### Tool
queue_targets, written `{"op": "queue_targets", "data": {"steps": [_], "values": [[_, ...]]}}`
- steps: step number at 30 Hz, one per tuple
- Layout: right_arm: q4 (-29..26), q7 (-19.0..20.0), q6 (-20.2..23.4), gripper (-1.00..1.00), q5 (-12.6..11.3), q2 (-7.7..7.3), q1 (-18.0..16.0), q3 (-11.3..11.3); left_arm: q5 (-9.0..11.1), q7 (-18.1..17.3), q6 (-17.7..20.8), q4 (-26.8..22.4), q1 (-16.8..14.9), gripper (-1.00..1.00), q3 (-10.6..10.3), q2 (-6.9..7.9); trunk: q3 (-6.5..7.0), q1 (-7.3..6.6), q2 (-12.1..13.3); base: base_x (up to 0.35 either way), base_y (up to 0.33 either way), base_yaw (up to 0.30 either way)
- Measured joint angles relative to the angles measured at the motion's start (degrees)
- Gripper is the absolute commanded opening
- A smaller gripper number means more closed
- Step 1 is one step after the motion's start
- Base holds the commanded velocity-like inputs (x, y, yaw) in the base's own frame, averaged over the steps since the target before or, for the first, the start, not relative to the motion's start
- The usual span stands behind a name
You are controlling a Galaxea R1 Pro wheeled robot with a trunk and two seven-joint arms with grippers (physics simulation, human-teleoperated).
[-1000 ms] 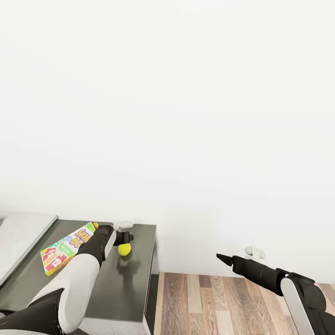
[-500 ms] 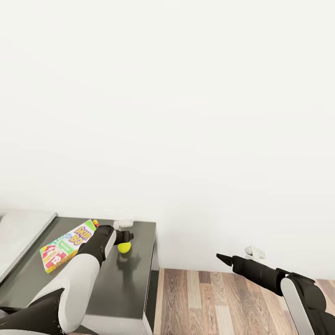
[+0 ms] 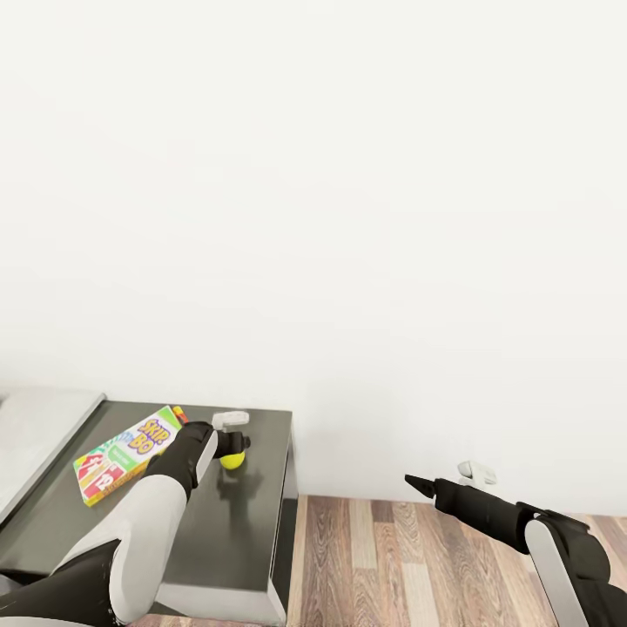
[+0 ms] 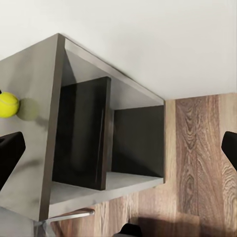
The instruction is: Put all the toys in the child's room - the three board games (two on the bed and one on the table), the two jigsaw puzzles on the table, and the tennis ball on the table - inside the toy box on the table in the child's room.
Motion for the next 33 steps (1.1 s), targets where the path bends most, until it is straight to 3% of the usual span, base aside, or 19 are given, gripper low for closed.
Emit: {"op": "queue_targets", "data": {"steps": [14,33], "values": [[0.0,-0.01,0.0,1.0,0.0,-0.03,0.0,0.0,0.02,0.0,0.05,0.06,-0.03,1.0,0.0,0.0,-1.23,0.0,-0.01,0.0,0.0,0.0],[0.0,0.11,0.0,1.0,-0.01,0.02,0.0,0.0,0.02,0.0,0.05,0.06,-0.02,1.0,0.0,0.0,-1.38,0.0,-0.01,0.0,0.0,0.0]]}}
